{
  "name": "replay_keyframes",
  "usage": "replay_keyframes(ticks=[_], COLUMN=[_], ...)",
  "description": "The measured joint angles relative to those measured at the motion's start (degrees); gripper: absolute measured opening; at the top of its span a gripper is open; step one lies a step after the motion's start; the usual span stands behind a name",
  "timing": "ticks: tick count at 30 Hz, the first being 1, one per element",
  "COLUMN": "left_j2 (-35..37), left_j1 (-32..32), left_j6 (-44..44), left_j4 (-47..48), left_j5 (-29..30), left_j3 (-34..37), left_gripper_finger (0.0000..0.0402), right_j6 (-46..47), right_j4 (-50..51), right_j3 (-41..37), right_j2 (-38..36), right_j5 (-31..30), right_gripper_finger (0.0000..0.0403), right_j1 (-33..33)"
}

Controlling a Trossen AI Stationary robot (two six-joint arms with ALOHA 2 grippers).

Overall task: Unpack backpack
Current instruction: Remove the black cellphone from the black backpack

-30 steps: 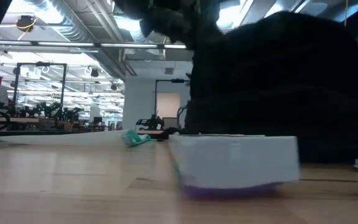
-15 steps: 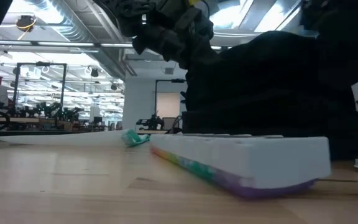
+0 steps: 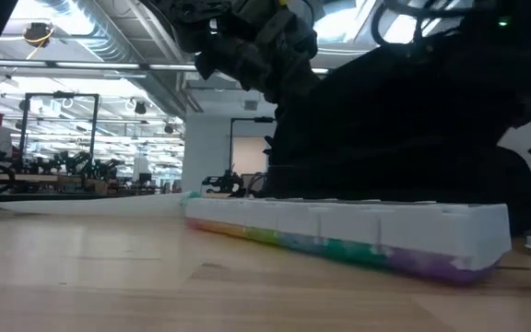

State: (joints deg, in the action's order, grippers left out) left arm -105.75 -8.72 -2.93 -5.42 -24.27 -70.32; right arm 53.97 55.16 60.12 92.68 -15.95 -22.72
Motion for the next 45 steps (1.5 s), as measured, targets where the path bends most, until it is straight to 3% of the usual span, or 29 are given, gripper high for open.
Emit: replay_keyframes(ticks=[5, 12, 17, 34, 38, 45], left_j2=[0.0, 0.0, 0.0, 0.0, 0.0, 0.0], left_j1=[0.0, 0.0, 0.1, 0.1, 0.1, 0.1], left_j6=[0.3, 0.4, 0.4, 1.5, 1.5, 1.5], left_j4=[1.1, 2.0, 2.2, 3.2, 3.3, 3.3], left_j5=[-0.1, -0.1, -0.1, 0.6, 0.7, 0.8], left_j3=[0.0, 0.0, 0.0, 0.6, 0.6, 0.7], left_gripper_finger=[0.0, 0.0006, 0.001, 0.0012, 0.0013, 0.0013], right_j6=[-9.4, -14.9, -15.4, -16.7, -17.0, -16.8], right_j4=[-0.3, -1.1, -1.7, -9.9, -10.7, -10.9], right_j3=[0.0, 0.0, 0.0, -8.0, -8.0, -8.1], right_j2=[-1.1, -1.1, -1.1, -1.6, -1.6, -1.6], right_j5=[-2.8, 3.4, 8.0, 7.2, 8.4, 8.5], right_gripper_finger=[0.0277, 0.0278, 0.0278, 0.0276, 0.0251, 0.0167], right_j1=[2.0, 5.2, 6.0, 5.9, 5.9, 5.8])
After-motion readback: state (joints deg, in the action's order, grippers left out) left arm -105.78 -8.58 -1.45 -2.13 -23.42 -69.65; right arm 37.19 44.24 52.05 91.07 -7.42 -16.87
